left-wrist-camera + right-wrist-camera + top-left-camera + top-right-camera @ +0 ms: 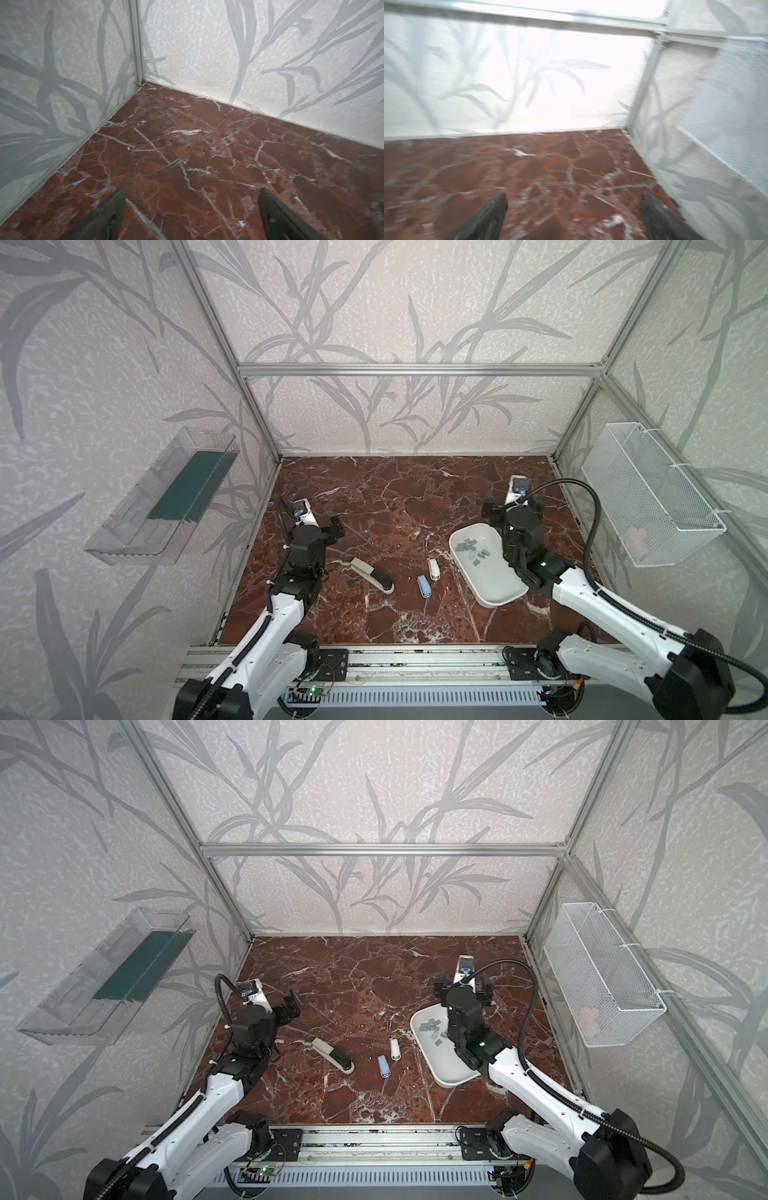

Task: Load the staples into the stapler

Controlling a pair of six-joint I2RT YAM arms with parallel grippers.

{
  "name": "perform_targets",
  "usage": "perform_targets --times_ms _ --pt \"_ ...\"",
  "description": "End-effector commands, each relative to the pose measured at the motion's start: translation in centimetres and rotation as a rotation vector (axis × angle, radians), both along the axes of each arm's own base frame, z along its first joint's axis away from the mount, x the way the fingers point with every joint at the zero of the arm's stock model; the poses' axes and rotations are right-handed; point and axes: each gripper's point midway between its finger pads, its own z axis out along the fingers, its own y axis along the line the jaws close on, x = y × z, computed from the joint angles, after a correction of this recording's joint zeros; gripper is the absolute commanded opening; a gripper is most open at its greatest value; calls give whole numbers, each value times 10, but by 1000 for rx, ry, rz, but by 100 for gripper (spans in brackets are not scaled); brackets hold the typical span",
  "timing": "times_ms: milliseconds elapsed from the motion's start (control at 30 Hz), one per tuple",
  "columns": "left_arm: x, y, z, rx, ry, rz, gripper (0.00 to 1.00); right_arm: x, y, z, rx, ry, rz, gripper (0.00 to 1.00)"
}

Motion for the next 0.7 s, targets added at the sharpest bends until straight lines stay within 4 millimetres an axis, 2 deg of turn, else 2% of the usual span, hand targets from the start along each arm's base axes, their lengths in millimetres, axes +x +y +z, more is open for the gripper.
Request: perform_targets --times_ms 0,67,133,200,267,300,367,400,467,500,567,633,667 --pt "-4 36 16 136 -55 137 100 -2 -63 -47 60 65 -75 99" --pt "-3 52 2 143 -8 182 100 -6 -92 -75 161 99 -142 99" --pt "1 63 -15 165 39 215 100 -5 -104 -93 150 129 -194 99" --pt "4 71 -34 186 77 245 100 3 -106 -111 147 152 -204 99" --pt "8 72 -50 173 80 244 100 19 -98 -138 172 203 -156 99" --pt "12 70 -54 163 72 227 100 30 -96 -140 153 183 -131 99" --pt "26 68 -58 173 50 196 100 42 -78 -148 167 230 -23 99" --pt "32 66 -64 164 100 182 100 46 -76 -149 164 253 -15 99" --pt "46 60 -76 133 221 117 100 51 -70 -151 159 292 11 99" --pt "53 58 -77 130 222 99 100 54 -63 -152 153 297 62 99" --pt "66 49 -81 104 207 36 100 59 -32 -152 111 295 224 99" --pt "66 30 -84 66 177 -77 100 52 -11 -156 45 232 320 99" --pt "63 26 -91 68 114 -113 100 49 -15 -157 51 164 298 99"
